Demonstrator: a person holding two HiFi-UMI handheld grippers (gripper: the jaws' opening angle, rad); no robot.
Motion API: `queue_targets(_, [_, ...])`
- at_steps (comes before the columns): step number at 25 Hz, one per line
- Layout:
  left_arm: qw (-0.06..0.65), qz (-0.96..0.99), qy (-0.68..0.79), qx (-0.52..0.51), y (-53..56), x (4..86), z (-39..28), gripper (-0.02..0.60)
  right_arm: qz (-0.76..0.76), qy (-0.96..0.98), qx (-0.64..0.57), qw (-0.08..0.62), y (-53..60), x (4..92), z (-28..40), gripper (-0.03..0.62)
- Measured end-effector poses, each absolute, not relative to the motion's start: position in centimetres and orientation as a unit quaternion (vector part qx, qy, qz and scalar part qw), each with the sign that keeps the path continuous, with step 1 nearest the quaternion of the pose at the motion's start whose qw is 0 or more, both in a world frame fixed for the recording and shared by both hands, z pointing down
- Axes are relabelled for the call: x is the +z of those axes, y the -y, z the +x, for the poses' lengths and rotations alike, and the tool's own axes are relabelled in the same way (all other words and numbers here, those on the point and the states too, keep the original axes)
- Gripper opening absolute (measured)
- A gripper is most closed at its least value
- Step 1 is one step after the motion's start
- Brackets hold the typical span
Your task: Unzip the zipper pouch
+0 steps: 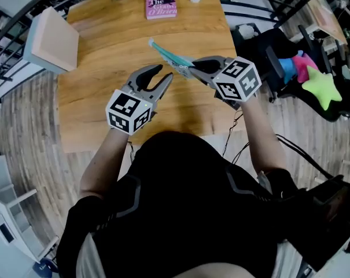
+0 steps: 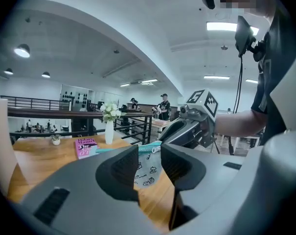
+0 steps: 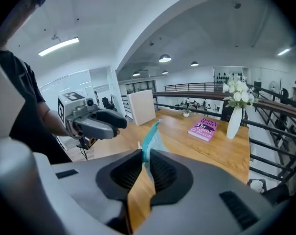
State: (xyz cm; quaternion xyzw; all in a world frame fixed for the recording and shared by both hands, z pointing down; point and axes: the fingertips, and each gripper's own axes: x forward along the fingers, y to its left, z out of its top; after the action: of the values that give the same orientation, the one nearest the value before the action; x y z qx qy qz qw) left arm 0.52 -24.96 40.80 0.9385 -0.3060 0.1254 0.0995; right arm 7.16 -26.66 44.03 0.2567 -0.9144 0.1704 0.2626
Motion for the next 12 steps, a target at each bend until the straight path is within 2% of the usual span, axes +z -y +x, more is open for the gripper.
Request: queue_targets(12, [0.033, 0.964, 0.233, 0.128, 23.2, 38.2, 3.4, 0.161, 0.264, 0.921, 0.137, 0.253, 23.5, 38.7, 5.8, 0.058])
